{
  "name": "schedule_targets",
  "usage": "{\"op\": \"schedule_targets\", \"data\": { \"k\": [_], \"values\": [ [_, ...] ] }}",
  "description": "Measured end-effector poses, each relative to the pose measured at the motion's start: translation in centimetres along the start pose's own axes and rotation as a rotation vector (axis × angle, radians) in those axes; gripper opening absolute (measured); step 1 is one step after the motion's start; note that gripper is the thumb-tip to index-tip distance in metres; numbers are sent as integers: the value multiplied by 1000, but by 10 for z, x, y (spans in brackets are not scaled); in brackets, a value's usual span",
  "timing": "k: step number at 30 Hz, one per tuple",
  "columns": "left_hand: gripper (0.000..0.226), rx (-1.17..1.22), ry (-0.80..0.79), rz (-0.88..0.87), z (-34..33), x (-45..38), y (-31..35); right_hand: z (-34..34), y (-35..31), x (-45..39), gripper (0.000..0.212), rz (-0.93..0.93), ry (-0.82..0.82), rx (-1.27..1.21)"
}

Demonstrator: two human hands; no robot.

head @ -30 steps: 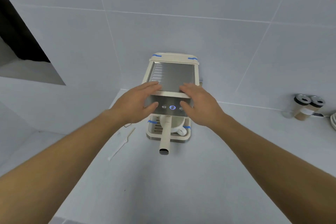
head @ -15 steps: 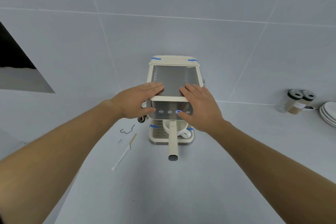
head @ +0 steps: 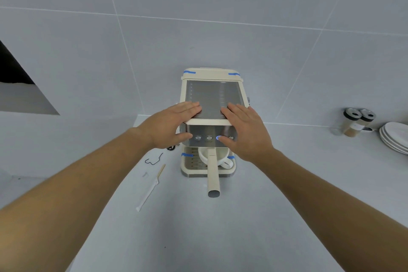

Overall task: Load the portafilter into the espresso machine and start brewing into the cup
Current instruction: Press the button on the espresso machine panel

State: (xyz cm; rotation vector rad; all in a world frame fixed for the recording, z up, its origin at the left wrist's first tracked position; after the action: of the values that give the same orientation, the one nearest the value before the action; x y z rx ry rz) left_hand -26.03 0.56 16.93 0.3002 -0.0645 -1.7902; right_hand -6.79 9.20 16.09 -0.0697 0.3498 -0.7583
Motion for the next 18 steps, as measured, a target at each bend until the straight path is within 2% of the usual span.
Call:
{"op": "schedule_targets", "data": {
  "k": [9,18],
  "values": [
    [78,12,-9,20,3,-1,4,-2,0,0,73,9,27,23],
    [78,18,-20,42,3,-2,5,2,4,0,68,31,-35,-25]
  ]
}}
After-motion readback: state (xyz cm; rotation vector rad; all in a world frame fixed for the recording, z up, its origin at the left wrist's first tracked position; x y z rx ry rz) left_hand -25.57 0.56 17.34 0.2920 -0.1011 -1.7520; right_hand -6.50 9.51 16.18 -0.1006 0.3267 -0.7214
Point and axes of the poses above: each hand's wrist, its own x-axis away from the middle knuckle, its own z-axis out of the back of the hand, y = z × x, the point moved 5 cm from there along -x, towards the middle knuckle, and after that the axes turned 6 degrees about -z, right-handed, at the moved point
